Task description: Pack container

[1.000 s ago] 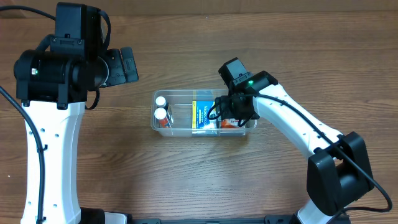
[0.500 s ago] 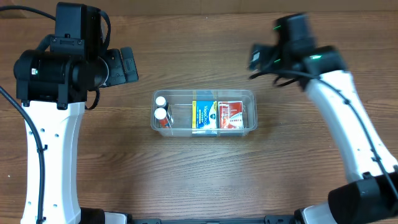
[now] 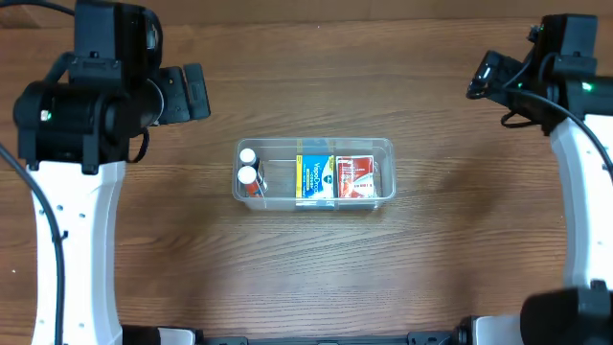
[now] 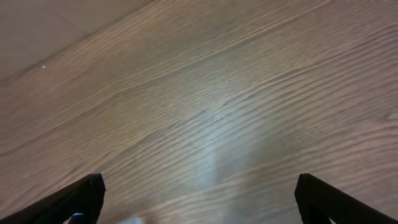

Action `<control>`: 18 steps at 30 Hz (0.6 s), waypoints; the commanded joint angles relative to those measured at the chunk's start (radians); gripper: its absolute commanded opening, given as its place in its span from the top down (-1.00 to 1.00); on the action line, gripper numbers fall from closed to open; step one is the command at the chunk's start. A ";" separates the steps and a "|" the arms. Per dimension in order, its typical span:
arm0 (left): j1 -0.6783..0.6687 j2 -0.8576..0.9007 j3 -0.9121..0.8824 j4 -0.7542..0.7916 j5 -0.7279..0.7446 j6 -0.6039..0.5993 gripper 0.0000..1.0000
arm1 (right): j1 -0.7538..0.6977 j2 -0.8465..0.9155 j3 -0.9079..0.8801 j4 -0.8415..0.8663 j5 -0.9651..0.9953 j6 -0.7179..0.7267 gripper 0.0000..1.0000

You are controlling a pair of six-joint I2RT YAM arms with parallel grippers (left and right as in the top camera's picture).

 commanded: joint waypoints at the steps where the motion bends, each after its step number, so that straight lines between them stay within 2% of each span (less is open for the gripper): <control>1: 0.005 -0.127 -0.023 0.013 0.053 0.099 -1.00 | 0.010 -0.155 -0.034 -0.009 0.016 0.002 -1.00; 6: 0.005 -0.338 -0.256 0.106 0.045 0.102 -1.00 | 0.029 -0.369 -0.248 0.024 0.017 0.002 -1.00; 12: 0.005 -0.642 -0.657 0.307 0.042 0.102 -1.00 | 0.073 -0.639 -0.552 0.075 0.025 0.002 -1.00; 18: 0.005 -0.851 -0.957 0.436 -0.039 0.093 -1.00 | 0.082 -0.795 -0.699 0.064 0.032 0.002 -1.00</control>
